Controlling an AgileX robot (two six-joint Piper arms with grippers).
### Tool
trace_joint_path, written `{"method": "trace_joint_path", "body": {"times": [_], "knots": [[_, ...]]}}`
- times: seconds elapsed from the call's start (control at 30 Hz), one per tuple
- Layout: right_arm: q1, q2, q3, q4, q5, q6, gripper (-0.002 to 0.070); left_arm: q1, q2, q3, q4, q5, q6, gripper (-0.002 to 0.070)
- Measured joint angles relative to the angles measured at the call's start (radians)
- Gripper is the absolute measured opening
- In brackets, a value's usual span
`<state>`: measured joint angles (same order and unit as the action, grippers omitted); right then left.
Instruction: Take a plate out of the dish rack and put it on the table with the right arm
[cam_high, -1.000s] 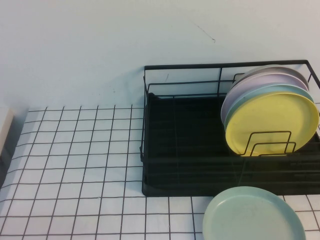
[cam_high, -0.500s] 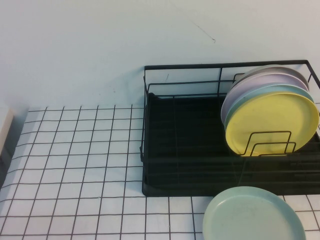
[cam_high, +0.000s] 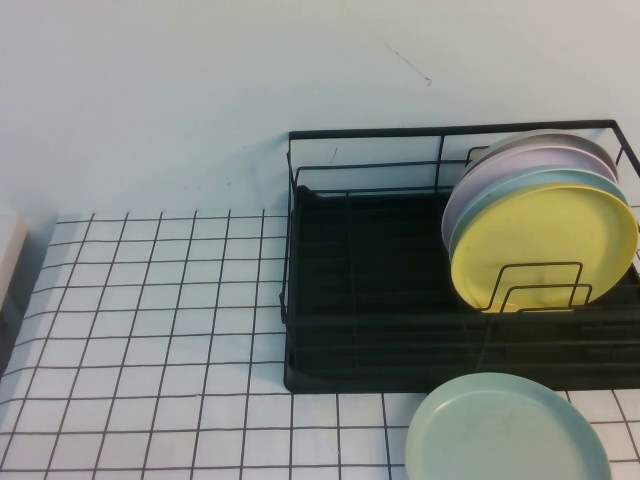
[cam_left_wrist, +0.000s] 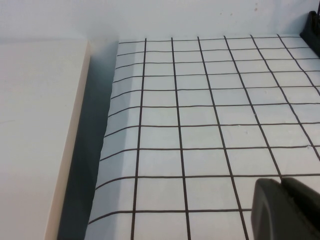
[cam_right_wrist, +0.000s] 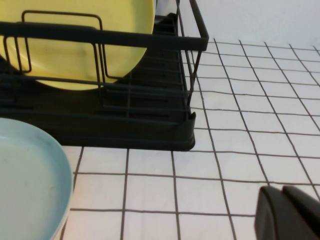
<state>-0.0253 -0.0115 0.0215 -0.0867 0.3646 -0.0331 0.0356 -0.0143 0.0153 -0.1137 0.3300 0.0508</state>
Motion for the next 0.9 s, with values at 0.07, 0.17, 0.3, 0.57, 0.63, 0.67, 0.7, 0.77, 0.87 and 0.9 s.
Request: {"method": "trace_joint_path", "body": {"times": [0.07, 0.17, 0.3, 0.57, 0.63, 0.67, 0.7, 0.77, 0.87, 0.9], "knots": [[0.000, 0.000, 0.000, 0.000, 0.000, 0.000, -0.0002, 0.000, 0.000, 0.000, 0.000, 0.000, 0.000, -0.0003], [0.002, 0.000, 0.000, 0.000, 0.000, 0.000, -0.0002, 0.000, 0.000, 0.000, 0.000, 0.000, 0.000, -0.0003], [0.002, 0.000, 0.000, 0.000, 0.000, 0.000, -0.0002, 0.000, 0.000, 0.000, 0.000, 0.000, 0.000, -0.0003], [0.002, 0.000, 0.000, -0.002, -0.022, 0.000, -0.0002, 0.000, 0.000, 0.000, 0.000, 0.000, 0.000, -0.0003], [0.002, 0.000, 0.004, -0.002, -0.041, 0.000, -0.0002, 0.000, 0.000, 0.000, 0.000, 0.000, 0.000, -0.0003], [0.002, 0.000, 0.005, -0.002, -0.052, 0.000, -0.0002, 0.000, 0.000, 0.000, 0.000, 0.000, 0.000, -0.0003], [0.002, 0.000, 0.006, -0.002, -0.060, 0.000, -0.0002, 0.000, 0.000, 0.000, 0.000, 0.000, 0.000, -0.0003], [0.002, 0.000, 0.008, -0.002, -0.080, 0.000, -0.0002, 0.000, 0.000, 0.000, 0.000, 0.000, 0.000, -0.0003], [0.002, 0.000, 0.008, -0.002, -0.126, 0.000, -0.0002, 0.000, 0.000, 0.000, 0.000, 0.000, 0.000, -0.0003], [0.002, 0.000, 0.008, -0.002, -0.142, 0.000, -0.0002, 0.000, 0.000, 0.000, 0.000, 0.000, 0.000, -0.0003]]}}
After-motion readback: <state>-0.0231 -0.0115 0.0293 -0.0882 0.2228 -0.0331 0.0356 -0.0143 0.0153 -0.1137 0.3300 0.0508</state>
